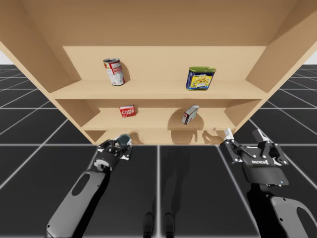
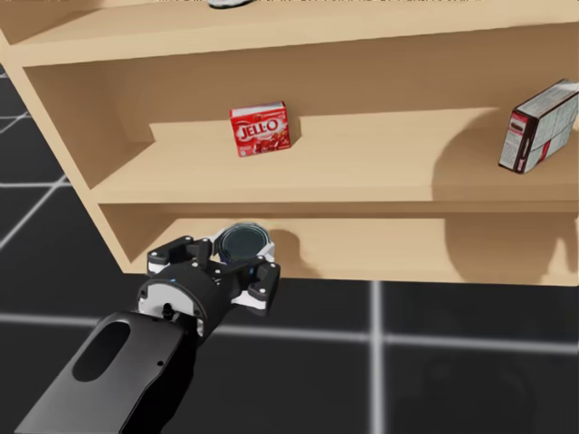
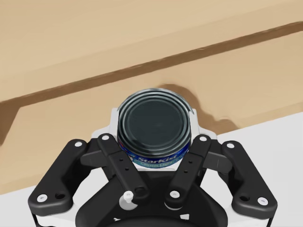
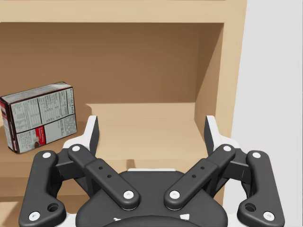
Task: Find the tuna fish can on the shelf and bring it to me.
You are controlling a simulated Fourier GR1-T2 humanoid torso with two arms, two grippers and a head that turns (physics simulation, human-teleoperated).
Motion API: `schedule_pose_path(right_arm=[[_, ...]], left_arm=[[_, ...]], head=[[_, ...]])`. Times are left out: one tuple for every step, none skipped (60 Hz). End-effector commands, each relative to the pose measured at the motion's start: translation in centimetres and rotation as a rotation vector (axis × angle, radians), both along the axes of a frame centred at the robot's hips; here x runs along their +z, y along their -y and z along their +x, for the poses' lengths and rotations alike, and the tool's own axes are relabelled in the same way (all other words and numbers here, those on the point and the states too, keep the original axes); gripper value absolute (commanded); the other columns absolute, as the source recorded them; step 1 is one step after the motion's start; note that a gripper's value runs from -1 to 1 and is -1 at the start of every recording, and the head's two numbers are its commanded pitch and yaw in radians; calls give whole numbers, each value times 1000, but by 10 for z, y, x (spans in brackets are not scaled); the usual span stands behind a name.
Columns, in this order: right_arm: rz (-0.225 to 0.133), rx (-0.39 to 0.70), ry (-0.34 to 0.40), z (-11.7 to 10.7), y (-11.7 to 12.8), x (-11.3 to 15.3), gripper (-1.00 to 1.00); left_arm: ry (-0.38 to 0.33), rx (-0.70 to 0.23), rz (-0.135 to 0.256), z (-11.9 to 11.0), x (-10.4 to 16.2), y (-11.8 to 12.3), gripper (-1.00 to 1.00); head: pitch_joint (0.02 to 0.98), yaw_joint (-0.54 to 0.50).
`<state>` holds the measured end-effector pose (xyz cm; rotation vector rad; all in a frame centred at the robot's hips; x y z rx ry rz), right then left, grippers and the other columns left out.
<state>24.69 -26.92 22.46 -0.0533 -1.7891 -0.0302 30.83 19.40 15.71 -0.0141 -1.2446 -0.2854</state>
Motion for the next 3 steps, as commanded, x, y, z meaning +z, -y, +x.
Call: schedule_pose_path(right_arm=[[-4, -1, 2, 0, 1, 0, -1000], [-4, -1, 2, 0, 1, 0, -1000], [-3, -1, 2, 0, 1, 0, -1000]], left_arm=[[1, -169, 22, -29, 15, 6, 990], [-4, -174, 21, -33, 17, 5, 971], [-5, -177, 19, -35, 18, 4, 984]], head=[[715, 195], [713, 193], [712, 193]])
